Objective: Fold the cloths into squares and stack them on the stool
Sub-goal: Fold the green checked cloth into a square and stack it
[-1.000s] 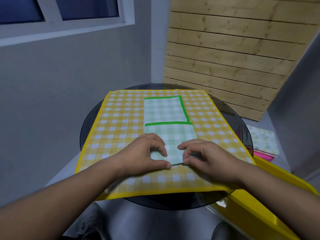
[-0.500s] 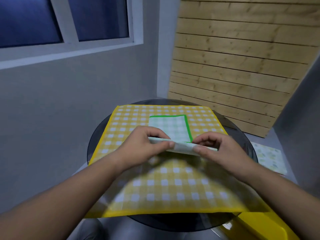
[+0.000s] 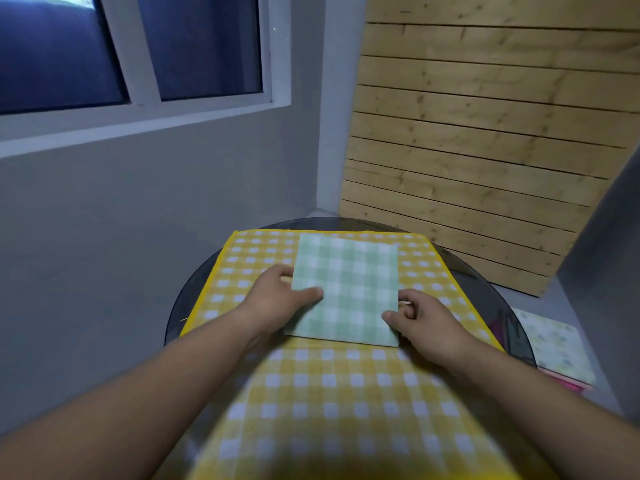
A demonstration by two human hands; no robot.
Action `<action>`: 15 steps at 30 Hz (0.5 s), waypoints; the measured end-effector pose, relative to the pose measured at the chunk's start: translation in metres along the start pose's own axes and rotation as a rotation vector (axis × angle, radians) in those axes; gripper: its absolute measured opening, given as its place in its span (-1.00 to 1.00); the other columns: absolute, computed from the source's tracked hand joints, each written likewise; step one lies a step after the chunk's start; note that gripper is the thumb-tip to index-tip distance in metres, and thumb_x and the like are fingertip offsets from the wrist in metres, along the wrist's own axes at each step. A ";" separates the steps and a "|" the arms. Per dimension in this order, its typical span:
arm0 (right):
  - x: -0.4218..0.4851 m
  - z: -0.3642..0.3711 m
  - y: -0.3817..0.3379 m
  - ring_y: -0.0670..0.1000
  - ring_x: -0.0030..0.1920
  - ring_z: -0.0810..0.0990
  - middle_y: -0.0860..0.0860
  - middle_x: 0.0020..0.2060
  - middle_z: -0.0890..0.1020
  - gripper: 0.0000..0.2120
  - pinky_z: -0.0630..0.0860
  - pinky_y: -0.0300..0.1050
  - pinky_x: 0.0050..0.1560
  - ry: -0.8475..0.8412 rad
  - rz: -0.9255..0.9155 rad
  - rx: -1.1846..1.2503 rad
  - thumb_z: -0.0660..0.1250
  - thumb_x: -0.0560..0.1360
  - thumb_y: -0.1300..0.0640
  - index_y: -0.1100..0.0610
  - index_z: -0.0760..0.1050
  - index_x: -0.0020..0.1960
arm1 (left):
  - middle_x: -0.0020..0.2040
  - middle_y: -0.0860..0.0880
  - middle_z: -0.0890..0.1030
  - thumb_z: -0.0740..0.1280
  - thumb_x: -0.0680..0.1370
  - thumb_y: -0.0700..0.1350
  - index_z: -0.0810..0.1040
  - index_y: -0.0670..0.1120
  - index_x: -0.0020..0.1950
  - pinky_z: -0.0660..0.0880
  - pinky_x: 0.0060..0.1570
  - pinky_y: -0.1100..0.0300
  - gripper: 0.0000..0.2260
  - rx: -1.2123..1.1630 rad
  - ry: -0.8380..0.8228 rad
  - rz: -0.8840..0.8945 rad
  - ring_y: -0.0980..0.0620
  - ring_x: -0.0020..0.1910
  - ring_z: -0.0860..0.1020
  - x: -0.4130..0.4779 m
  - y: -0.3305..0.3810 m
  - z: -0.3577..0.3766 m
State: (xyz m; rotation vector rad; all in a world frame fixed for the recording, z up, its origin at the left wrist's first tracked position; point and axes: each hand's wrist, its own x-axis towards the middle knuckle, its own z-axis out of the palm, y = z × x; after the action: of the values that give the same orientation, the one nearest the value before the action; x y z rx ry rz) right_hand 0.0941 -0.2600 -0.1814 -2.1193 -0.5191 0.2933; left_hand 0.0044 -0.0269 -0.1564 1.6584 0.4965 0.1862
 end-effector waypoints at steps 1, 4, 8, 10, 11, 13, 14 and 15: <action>0.002 0.001 0.002 -0.08 -0.47 0.34 -0.12 -0.55 0.36 -0.82 0.30 -0.21 -0.42 0.008 0.008 -0.012 0.35 0.55 0.14 0.02 0.52 0.15 | -0.10 -0.09 0.70 0.58 0.40 -0.12 0.49 -0.14 0.17 0.62 -0.25 0.18 -0.58 0.136 -0.001 -0.014 -0.04 -0.20 0.69 0.002 -0.007 -0.002; 0.005 0.003 -0.001 -0.08 -0.46 0.39 -0.07 -0.48 0.45 -0.72 0.36 -0.21 -0.38 -0.007 0.002 -0.061 0.37 0.55 0.13 0.00 0.49 0.24 | -0.22 0.06 0.62 0.53 0.45 -0.07 0.53 -0.09 0.10 0.41 -0.44 0.37 -0.69 0.402 0.032 -0.005 0.14 -0.33 0.59 0.002 -0.014 -0.006; 0.011 0.005 -0.002 -0.05 -0.40 0.44 -0.01 -0.39 0.49 -0.79 0.39 -0.17 -0.33 -0.001 0.029 -0.127 0.36 0.54 0.13 0.02 0.55 0.17 | 0.04 0.05 0.60 0.50 0.47 0.01 0.50 -0.06 0.19 0.46 -0.09 0.20 -0.63 0.583 0.060 0.013 0.01 -0.06 0.58 -0.001 -0.011 -0.005; 0.014 0.006 -0.004 -0.06 -0.37 0.48 -0.03 -0.36 0.53 -0.78 0.39 -0.21 -0.34 0.003 0.058 -0.158 0.36 0.54 0.11 0.03 0.54 0.19 | 0.19 0.01 0.59 0.47 0.49 0.04 0.44 -0.05 0.37 0.47 0.06 0.16 -0.50 0.669 0.063 0.015 -0.04 0.10 0.56 -0.001 -0.010 -0.004; 0.014 0.007 -0.004 -0.08 -0.37 0.50 -0.06 -0.35 0.55 -0.75 0.37 -0.23 -0.34 0.000 0.071 -0.172 0.36 0.54 0.10 0.03 0.53 0.22 | 0.27 -0.03 0.57 0.45 0.50 0.06 0.40 -0.03 0.44 0.48 0.12 0.14 -0.45 0.709 0.055 0.016 -0.06 0.18 0.55 -0.001 -0.010 -0.004; 0.016 0.007 -0.006 -0.10 -0.35 0.52 -0.08 -0.35 0.58 -0.71 0.36 -0.25 -0.35 -0.011 0.091 -0.196 0.38 0.53 0.09 0.04 0.51 0.25 | 0.38 -0.05 0.51 0.41 0.53 0.07 0.33 0.00 0.52 0.45 0.19 0.12 -0.41 0.796 0.026 0.031 -0.08 0.29 0.50 -0.002 -0.009 -0.003; 0.016 0.007 -0.007 -0.09 -0.34 0.53 -0.07 -0.35 0.58 -0.75 0.37 -0.23 -0.34 -0.013 0.096 -0.212 0.38 0.53 0.09 0.05 0.51 0.20 | 0.42 -0.05 0.48 0.38 0.55 0.06 0.32 0.00 0.53 0.43 0.21 0.12 -0.43 0.835 0.012 0.039 -0.08 0.32 0.48 -0.003 -0.008 -0.002; 0.017 0.007 -0.008 -0.05 -0.33 0.52 -0.05 -0.36 0.57 -0.83 0.39 -0.21 -0.32 -0.013 0.096 -0.227 0.38 0.53 0.10 0.04 0.51 0.11 | 0.44 -0.05 0.46 0.36 0.57 0.05 0.34 -0.01 0.52 0.43 0.21 0.12 -0.46 0.869 -0.002 0.044 -0.08 0.34 0.47 -0.004 -0.007 0.000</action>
State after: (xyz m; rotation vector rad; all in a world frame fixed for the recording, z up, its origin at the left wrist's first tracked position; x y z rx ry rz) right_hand 0.1039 -0.2429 -0.1787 -2.3684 -0.4778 0.3154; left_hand -0.0009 -0.0278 -0.1625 2.5154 0.5809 -0.0121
